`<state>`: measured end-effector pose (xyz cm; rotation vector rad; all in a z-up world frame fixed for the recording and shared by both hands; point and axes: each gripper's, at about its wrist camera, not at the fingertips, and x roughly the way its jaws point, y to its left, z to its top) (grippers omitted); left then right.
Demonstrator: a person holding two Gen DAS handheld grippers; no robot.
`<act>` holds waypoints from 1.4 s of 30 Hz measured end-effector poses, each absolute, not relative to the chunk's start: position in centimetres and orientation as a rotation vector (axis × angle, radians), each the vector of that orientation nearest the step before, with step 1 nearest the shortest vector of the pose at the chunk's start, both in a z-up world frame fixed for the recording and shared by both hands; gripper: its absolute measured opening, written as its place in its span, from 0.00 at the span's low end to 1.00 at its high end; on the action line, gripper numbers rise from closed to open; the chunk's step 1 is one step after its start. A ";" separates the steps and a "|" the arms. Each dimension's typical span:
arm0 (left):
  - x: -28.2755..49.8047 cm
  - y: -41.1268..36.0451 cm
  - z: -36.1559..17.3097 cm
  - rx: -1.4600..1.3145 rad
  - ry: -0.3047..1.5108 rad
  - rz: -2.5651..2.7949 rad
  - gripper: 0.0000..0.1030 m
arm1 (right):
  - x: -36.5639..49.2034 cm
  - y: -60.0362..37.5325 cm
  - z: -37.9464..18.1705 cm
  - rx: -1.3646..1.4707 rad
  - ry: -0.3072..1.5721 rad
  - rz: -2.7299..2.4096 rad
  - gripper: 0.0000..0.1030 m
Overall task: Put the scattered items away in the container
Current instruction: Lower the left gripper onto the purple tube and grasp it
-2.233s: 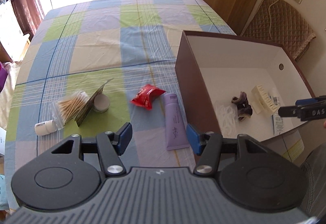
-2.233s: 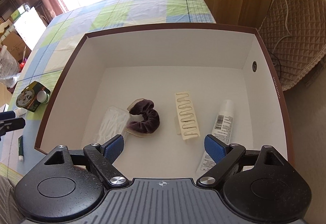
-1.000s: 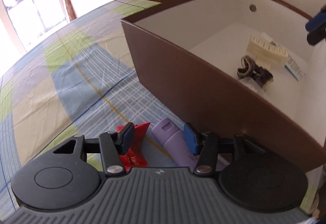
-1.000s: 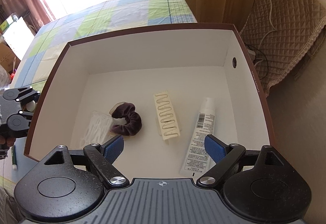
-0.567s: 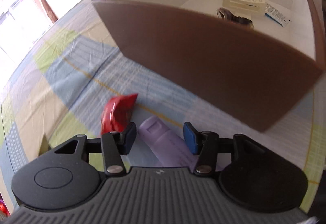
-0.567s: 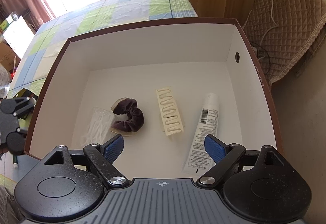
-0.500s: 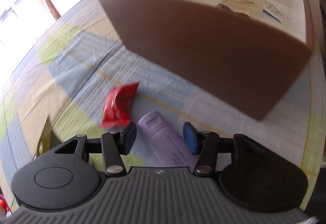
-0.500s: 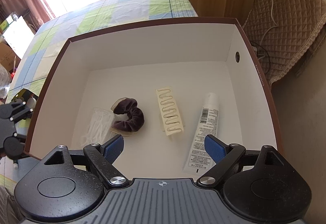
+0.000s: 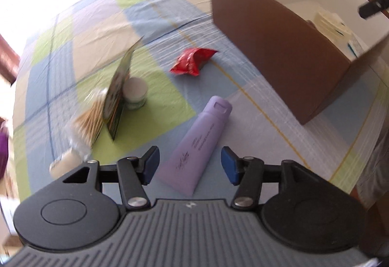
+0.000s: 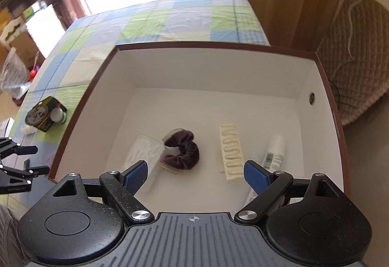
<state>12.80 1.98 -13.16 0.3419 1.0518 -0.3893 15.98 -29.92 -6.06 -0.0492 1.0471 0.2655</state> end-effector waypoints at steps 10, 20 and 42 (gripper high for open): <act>11.0 2.2 -11.7 0.152 1.201 -0.224 0.57 | 15.6 -27.8 -6.4 -0.086 1.058 0.317 0.89; 12.6 1.3 -12.4 0.267 1.063 -0.321 0.57 | 16.6 -27.6 -6.2 -0.120 1.049 0.346 0.89; 14.3 2.6 -14.8 0.256 1.080 -0.415 0.28 | 19.7 -23.3 -2.8 -0.299 0.847 0.657 0.89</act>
